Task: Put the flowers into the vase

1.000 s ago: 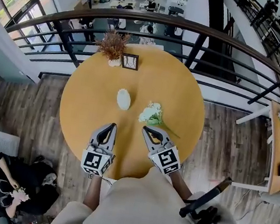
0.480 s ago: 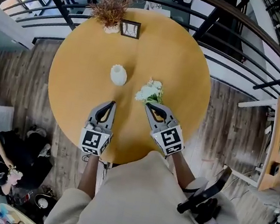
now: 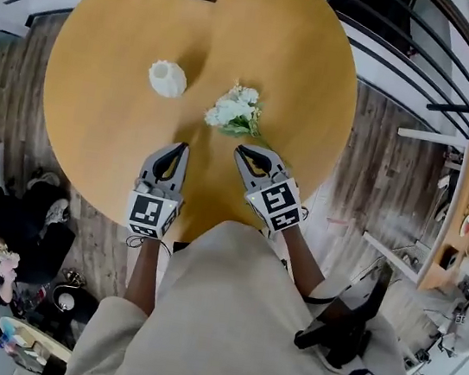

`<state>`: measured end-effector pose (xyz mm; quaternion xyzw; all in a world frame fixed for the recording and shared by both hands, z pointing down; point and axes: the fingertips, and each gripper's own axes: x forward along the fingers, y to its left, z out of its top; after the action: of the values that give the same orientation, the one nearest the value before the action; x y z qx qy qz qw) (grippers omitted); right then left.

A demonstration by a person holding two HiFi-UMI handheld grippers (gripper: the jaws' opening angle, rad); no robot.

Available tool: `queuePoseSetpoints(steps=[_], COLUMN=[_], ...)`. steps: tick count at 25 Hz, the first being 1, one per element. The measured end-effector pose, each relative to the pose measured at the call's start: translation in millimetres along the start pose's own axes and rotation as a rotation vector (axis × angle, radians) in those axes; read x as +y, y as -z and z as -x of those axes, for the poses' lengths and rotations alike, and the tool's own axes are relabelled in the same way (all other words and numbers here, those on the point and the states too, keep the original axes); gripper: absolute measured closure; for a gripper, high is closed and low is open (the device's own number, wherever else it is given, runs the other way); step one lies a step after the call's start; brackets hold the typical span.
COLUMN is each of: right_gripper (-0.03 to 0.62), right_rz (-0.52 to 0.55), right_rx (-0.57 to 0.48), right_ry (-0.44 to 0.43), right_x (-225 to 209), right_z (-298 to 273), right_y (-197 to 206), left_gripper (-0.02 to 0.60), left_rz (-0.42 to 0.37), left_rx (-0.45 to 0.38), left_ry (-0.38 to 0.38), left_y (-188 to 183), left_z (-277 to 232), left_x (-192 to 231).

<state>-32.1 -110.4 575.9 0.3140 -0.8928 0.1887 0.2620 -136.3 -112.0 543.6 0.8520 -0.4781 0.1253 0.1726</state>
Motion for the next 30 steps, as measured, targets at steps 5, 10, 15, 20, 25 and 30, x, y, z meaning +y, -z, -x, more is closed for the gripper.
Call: queuePoseSetpoints(steps=[5,10,15,20,25,30], right_gripper=[0.346,0.203,0.200,0.203,0.445,0.514], right_rz=[0.021,0.097,0.100,0.136,0.169,0.175], right_rx=[0.204,0.327,0.362,0.405,0.421,0.407], right_ry=[0.009,0.022,-0.001,-0.014,0.033,0.037], right_x=[-20.2,-46.7,-61.7,-69.1,-81.4,-81.3], right_z=[-9.4,-21.8,-39.3,-54.6,-58.6,-58.6], right_y=[47.3,68.6,69.2,73.0,74.7,70.4], left_gripper=[0.575,0.575,0.575,0.575,0.575,0.575], left_rz=[0.007,0.015,0.024,0.032,0.041,0.052], left_rx=[0.005,0.009,0.018,0.022,0.027,0.029], left_ry=[0.005,-0.010,-0.027,-0.042,-0.055,-0.061], left_y=[-0.1,-0.5,2.8,3.8,5.3,7.6], left_z=[-8.2,-8.0,-4.2,-1.4,0.7,1.3], left_x=[-3.7,0.7,2.5,6.3,12.0,17.6])
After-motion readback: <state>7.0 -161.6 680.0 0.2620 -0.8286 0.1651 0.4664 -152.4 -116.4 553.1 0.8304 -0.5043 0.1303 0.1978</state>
